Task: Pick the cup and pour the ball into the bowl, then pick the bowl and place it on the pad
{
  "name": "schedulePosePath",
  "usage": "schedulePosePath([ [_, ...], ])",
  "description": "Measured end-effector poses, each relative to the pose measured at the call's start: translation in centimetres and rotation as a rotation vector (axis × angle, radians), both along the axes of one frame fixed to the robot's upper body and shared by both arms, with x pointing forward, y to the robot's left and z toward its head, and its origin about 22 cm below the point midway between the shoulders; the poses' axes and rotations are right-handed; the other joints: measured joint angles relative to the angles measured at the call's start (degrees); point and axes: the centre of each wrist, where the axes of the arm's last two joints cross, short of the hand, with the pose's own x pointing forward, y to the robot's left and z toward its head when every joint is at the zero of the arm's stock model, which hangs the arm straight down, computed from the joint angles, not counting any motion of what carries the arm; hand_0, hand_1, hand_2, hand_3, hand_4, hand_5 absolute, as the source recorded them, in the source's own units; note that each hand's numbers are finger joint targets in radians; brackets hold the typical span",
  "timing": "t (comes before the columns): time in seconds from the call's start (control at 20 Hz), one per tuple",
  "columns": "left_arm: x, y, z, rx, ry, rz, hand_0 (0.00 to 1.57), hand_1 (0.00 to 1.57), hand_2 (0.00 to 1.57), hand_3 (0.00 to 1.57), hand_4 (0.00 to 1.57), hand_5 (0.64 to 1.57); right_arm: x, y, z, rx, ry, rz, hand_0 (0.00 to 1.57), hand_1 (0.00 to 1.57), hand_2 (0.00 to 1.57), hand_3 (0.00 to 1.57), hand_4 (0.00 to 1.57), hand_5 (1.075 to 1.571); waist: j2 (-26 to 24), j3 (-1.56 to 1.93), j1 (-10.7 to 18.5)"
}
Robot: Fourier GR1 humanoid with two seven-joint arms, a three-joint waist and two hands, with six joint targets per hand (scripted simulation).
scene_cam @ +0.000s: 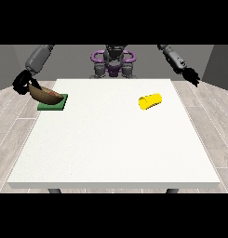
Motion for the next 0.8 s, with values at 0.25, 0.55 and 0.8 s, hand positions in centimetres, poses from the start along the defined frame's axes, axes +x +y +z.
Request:
schedulePosePath([
  [0.25,-0.5,1.9,1.6,-0.009,-0.048,0.017,0.00,0.00,0.00,0.00,0.86,1.168,0.0,-0.1,-1.0,0.185,-0.104,-0.061,1.57,1.57,1.57,1.26,0.64,1.378,2.0,-0.29,-0.6],
  [0.55,-1.6,3.0,2.1,-0.023,-0.078,0.042,0.00,0.00,0.00,0.00,0.86,1.188,-0.4,-1.2,-0.6,0.429,-0.201,-0.134,0.15,0.15,0.63,0.24,0.00,1.237,3.7,0.32,-1.5],
  [0.8,-2.7,3.8,2.6,-0.024,-0.074,0.046,0.00,0.00,0.00,0.00,0.88,1.193,-1.2,-3.3,2.2,0.497,-0.240,-0.161,0.00,0.00,0.50,0.00,0.00,1.283,3.1,0.68,-1.4],
])
